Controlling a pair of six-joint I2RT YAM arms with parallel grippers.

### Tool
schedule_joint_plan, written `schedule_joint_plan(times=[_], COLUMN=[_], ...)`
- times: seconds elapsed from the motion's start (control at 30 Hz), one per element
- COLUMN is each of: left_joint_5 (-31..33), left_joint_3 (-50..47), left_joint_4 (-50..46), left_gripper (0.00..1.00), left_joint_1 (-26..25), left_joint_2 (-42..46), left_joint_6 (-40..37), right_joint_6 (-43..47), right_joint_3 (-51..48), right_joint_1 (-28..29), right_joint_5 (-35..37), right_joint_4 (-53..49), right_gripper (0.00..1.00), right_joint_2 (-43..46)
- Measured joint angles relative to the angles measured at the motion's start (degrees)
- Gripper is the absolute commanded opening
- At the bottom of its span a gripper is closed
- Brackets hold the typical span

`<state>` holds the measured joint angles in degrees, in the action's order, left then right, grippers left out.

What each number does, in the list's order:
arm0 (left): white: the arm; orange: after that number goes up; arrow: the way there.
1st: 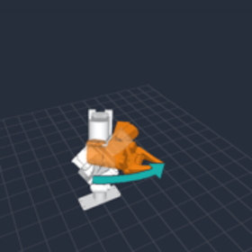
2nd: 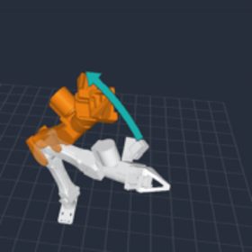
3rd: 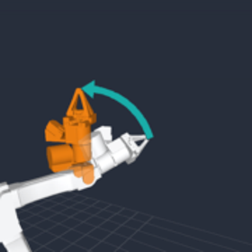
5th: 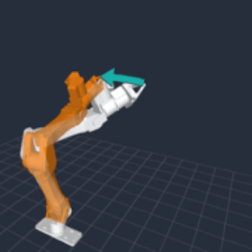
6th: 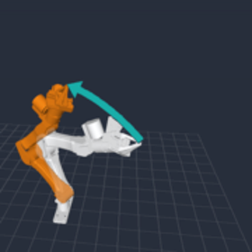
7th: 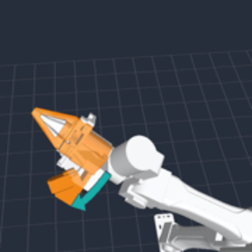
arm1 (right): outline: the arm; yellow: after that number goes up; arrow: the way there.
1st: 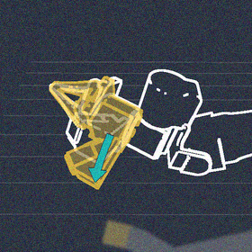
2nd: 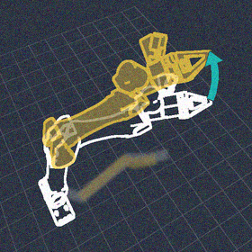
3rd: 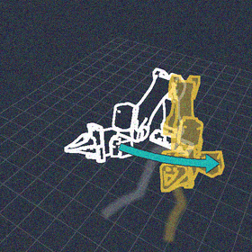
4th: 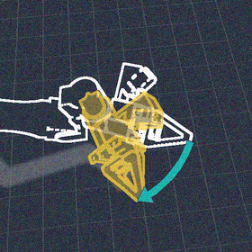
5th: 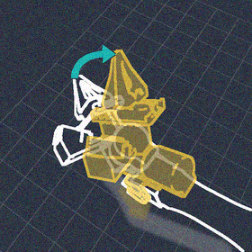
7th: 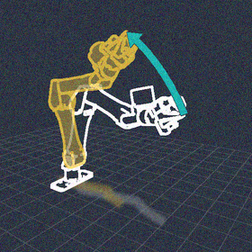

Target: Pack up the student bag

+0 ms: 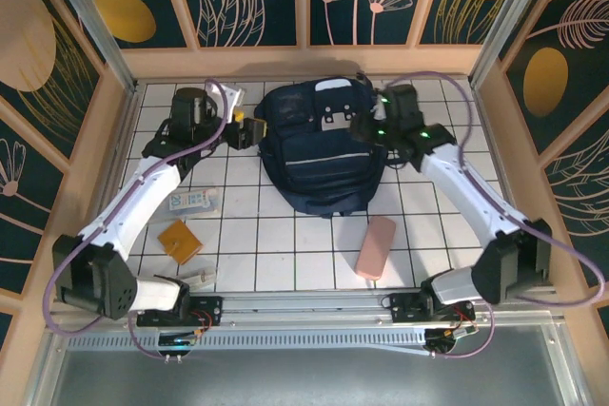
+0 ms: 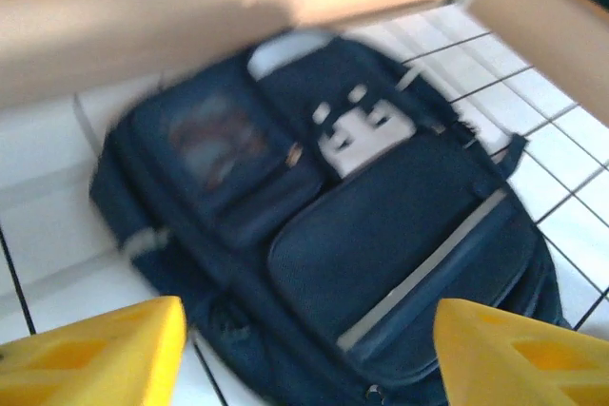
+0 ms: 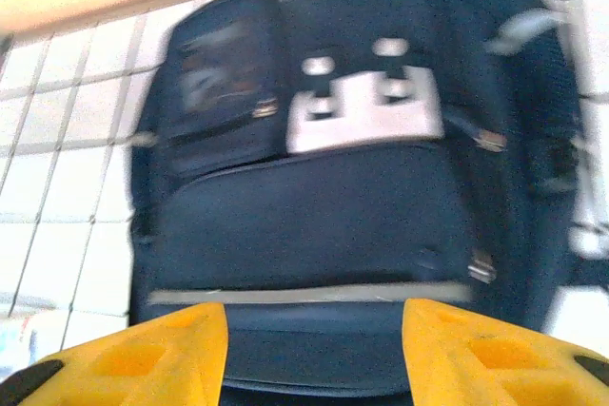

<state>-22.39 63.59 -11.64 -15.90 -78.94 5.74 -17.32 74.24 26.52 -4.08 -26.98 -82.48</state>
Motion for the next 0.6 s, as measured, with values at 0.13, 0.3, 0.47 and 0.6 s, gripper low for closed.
schedule_joint_plan(times=[0.13,0.3,0.47,0.6], left_joint_5=[-1.4,-3.0,-7.5,-11.1], left_joint_3=[-8.3,-15.7,-13.2,-9.2], left_joint_4=[3.4,11.0,15.3,17.2], left_gripper=[0.60,0.59,0.57,0.58], left_joint_1=[3.8,7.8,8.9,8.8], left_joint_2=[-4.0,-9.8,-18.3,-25.5], left_joint_6=[6.0,9.0,9.2,10.3], right_joint_6=[2.6,2.1,-0.2,-1.7], right_joint_3=[7.1,14.9,20.9,29.1], right_joint_1=[7.5,15.7,17.0,16.5], right_joint_5=[-2.6,-2.5,-3.9,-2.7], right_joint_4=[0.1,2.0,3.9,4.6], right_gripper=[0.52,0.51,0.51,0.51], right_joint_2=[-10.2,-24.1,-33.4,-40.7])
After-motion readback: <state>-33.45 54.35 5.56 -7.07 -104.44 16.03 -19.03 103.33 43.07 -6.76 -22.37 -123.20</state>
